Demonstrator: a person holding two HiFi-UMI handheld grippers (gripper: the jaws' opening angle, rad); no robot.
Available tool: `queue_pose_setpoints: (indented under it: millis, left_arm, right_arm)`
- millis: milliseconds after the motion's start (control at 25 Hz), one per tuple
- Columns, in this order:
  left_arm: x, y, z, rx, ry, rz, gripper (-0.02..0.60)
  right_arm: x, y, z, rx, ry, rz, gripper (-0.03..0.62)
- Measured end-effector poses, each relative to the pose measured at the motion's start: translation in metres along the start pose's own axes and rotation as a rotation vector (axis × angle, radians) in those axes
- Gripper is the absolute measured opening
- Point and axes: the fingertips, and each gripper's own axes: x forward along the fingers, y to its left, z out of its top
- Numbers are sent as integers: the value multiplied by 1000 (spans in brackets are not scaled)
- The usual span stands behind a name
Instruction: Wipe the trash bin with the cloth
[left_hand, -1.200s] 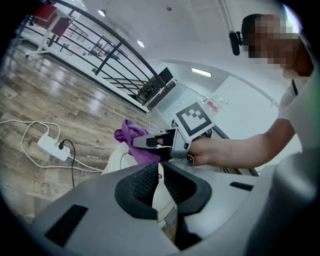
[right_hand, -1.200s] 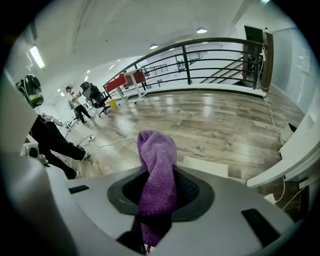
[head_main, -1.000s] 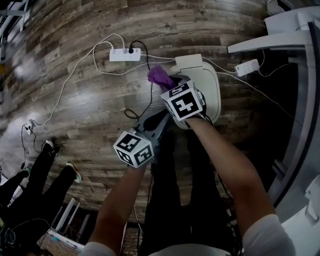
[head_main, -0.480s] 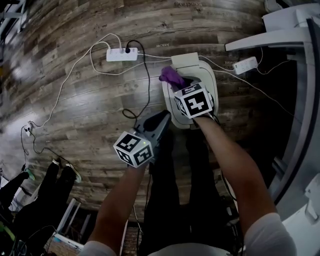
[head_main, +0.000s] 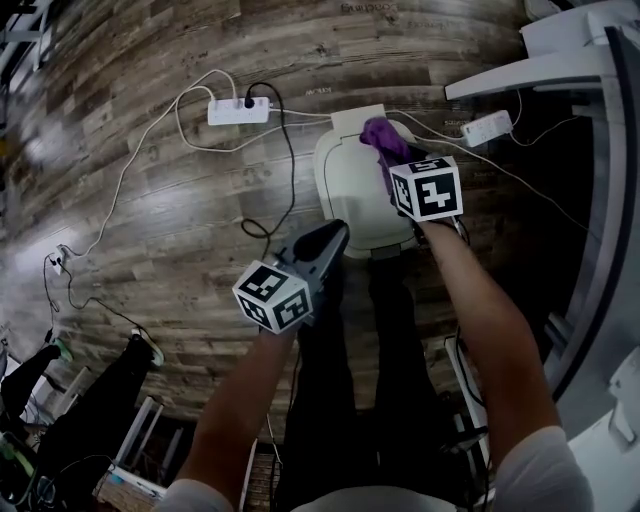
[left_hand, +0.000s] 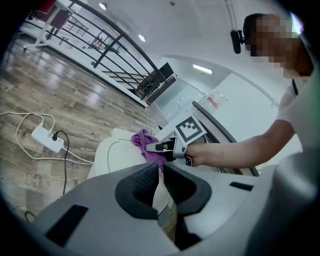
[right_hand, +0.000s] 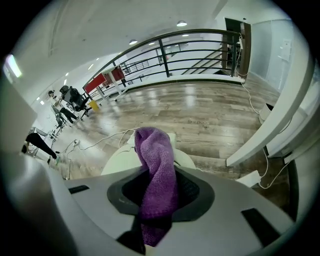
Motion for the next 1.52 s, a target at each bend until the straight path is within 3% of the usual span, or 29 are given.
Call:
queue_pose_setpoints:
  millis: [440, 600, 800, 1040, 1280, 1520]
  left_arm:
    - [9, -5, -5, 6, 17, -1, 29]
    - [9, -5, -5, 6, 16, 4, 29]
    - [4, -1, -7, 4, 17, 13, 29]
    - [-13, 9, -15, -12, 19, 43, 29]
    - [-34, 19, -19, -37, 1, 77, 29]
    - [-54, 35, -15, -70, -47, 130, 29]
  right_arm:
    - [-29, -101, -35, 85, 56, -232, 107]
    - [-43, -111, -36, 111, 25, -244, 107]
    - [-50, -78, -21, 101, -61, -150, 107]
    - [-44, -3, -5, 65, -107, -11, 107]
    - [-27, 82, -5, 38, -87, 144, 107]
    - [-9, 142, -16, -8, -38, 241, 107]
